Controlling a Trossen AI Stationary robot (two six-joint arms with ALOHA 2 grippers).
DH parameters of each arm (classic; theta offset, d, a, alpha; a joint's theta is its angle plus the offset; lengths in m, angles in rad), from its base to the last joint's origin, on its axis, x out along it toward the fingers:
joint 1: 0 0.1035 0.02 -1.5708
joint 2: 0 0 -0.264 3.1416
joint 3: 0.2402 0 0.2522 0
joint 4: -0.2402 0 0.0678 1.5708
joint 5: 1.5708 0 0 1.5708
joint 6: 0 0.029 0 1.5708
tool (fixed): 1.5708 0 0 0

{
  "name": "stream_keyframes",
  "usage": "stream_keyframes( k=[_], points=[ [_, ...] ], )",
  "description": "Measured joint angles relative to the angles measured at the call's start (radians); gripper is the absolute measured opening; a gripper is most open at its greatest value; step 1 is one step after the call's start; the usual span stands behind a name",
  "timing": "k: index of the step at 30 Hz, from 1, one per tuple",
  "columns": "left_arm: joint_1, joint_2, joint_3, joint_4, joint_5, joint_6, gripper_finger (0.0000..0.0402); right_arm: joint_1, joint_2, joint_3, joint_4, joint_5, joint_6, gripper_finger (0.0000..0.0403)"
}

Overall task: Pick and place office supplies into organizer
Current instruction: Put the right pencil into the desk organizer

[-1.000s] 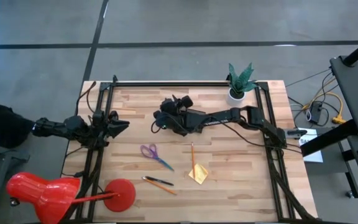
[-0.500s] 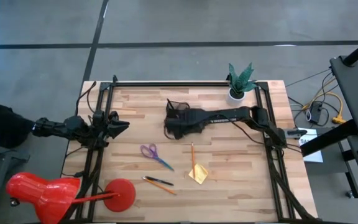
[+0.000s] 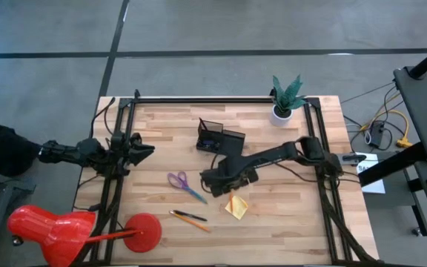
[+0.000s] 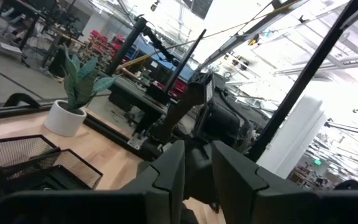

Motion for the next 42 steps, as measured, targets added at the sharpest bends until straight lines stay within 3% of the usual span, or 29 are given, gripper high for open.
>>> stream_keyframes(
  k=[4, 17, 27, 31, 37, 42],
  points=[
    [0.000, 0.000, -0.001, -0.017, 0.004, 0.001, 0.0066, 0.022, 0.000, -0.013, 0.091, 0.004, 0.025, 0.0166],
    [0.000, 0.001, -0.002, -0.032, 0.012, 0.000, 0.0066, 0.025, 0.046, -0.044, 0.139, 0.010, 0.041, 0.0158],
    [0.000, 0.001, -0.002, -0.032, 0.011, 0.001, 0.0066, 0.025, 0.042, -0.084, 0.158, 0.007, -0.043, 0.0053],
    [0.000, 0.001, -0.002, -0.032, 0.011, 0.001, 0.0066, 0.032, 0.042, -0.089, 0.167, 0.076, -0.131, 0.0018],
    [0.000, 0.001, -0.002, -0.031, 0.011, 0.001, 0.0066, 0.037, 0.038, -0.098, 0.192, 0.156, -0.148, 0.0012],
    [0.000, 0.001, 0.000, -0.031, 0.011, 0.001, 0.0066, 0.050, 0.031, -0.100, 0.348, 0.360, -0.142, 0.0010]
  ],
)
